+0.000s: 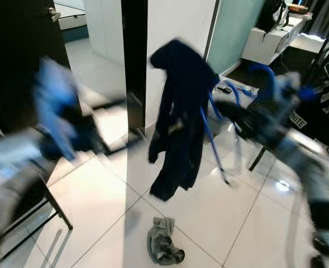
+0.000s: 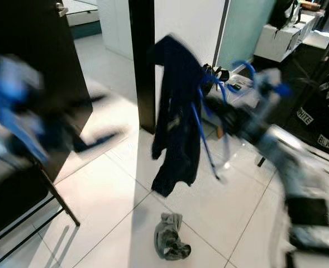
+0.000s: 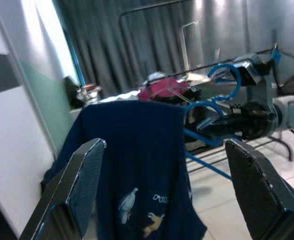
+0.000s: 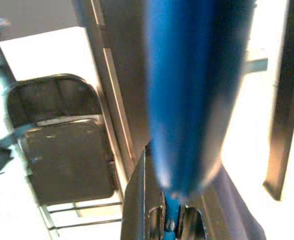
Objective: Hang hanger
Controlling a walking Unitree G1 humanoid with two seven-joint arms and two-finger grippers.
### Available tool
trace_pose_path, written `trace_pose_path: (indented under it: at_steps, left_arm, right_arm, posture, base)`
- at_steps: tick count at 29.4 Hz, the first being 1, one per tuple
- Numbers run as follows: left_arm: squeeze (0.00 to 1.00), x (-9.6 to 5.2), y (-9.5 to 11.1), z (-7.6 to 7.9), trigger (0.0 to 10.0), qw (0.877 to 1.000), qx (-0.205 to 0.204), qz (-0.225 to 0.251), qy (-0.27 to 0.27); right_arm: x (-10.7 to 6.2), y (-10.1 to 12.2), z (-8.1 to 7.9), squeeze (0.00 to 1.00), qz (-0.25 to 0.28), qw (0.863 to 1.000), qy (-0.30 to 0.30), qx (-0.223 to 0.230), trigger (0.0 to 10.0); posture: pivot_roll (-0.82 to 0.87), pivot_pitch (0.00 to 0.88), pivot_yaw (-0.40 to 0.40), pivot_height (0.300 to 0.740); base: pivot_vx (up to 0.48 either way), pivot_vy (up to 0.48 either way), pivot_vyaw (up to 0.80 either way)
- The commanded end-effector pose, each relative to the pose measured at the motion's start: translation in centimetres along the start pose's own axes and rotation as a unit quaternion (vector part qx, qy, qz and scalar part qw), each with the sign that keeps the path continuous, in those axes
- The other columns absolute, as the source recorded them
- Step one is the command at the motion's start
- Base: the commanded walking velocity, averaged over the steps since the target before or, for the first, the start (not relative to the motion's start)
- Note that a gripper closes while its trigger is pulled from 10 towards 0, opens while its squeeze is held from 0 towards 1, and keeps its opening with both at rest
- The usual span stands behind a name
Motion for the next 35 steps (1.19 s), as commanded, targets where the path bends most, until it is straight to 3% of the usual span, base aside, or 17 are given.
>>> trace_pose_path:
  at_steps: [1,5,7,11,15,22,24,28,33,35]
  left_arm:
    - [0.00,-0.1,0.2,-0.4,10.0,1.000,0.000,-0.007,-0.006]
    - [0.00,-0.2,1.4,-1.2,10.0,1.000,0.013,-0.004,-0.013]
    - [0.00,-0.2,1.8,-1.0,10.0,0.998,0.015,-0.020,-0.052]
    - [0.00,-0.2,1.8,-0.9,10.0,0.997,0.015,-0.027,-0.066]
    - [0.00,-0.1,2.7,-0.9,10.0,0.994,0.039,-0.048,-0.095]
    - [0.00,-0.3,3.7,-0.8,10.0,0.989,0.060,-0.067,-0.118]
    - [0.00,-0.7,4.3,-0.1,10.0,0.982,0.061,-0.089,-0.156]
    - [0.00,-0.8,4.4,0.3,10.0,0.978,0.058,-0.097,-0.174]
    - [0.00,-0.9,3.8,1.2,10.0,0.969,0.046,-0.125,-0.210]
    - [0.00,-0.8,2.5,1.5,10.0,0.960,0.038,-0.163,-0.225]
  right_arm:
    - [-0.3,1.8,-1.6,0.00,0.032,0.997,0.070,-0.006,10.0]
    - [-1.2,2.1,-3.3,0.00,0.037,0.989,0.141,0.029,10.0]
    - [-1.3,1.9,-4.6,0.00,0.031,0.975,0.209,0.063,10.0]
    - [-1.3,1.7,-4.9,0.00,0.025,0.971,0.228,0.070,10.0]
    - [-1.1,0.1,-5.6,0.00,-0.040,0.955,0.284,0.076,10.0]
    - [-1.2,-0.3,-5.8,0.00,-0.064,0.947,0.304,0.079,10.0]
    - [-1.2,-0.6,-6.0,0.00,-0.082,0.941,0.317,0.079,10.0]
    - [-1.2,-0.7,-6.0,0.00,-0.089,0.939,0.322,0.078,10.0]
    - [-1.1,-0.6,-6.2,0.00,-0.093,0.936,0.332,0.073,10.0]
    - [-1.0,-0.1,-6.4,0.00,-0.090,0.933,0.342,0.063,10.0]
  posture:
    - [0.03,0.000,-0.049,0.740]
    - [0.02,0.000,-0.034,0.740]
    - [0.02,0.000,-0.020,0.740]
    - [0.02,0.000,-0.021,0.740]
    - [0.03,0.000,-0.029,0.740]
    - [0.03,0.000,-0.033,0.740]
    - [0.04,0.000,-0.041,0.740]
    - [0.04,0.000,-0.040,0.740]
    - [0.04,0.000,-0.036,0.740]
    - [0.04,0.000,-0.034,0.740]
  base:
    - [0.000,0.000,0.00]
    - [0.000,0.000,0.00]
    - [0.000,0.000,0.00]
    - [0.000,0.000,0.00]
    - [0.000,0.000,0.00]
    - [0.000,0.000,0.00]
    - [0.000,0.000,0.00]
    - [0.000,0.000,0.00]
    - [0.000,0.000,0.00]
    - [0.000,0.000,0.00]
Point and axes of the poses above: a point about 5 cm out from each wrist's last joint towards the gripper, its own x axis pointing out of the wrist towards the gripper, its own y axis along the axis of the wrist's last joint, z = x × y, the point moved 2 cm from there along x, pointing out of the wrist towards the gripper, and after that the axes turned 7 degrees about -x, right-handed, at the moved point
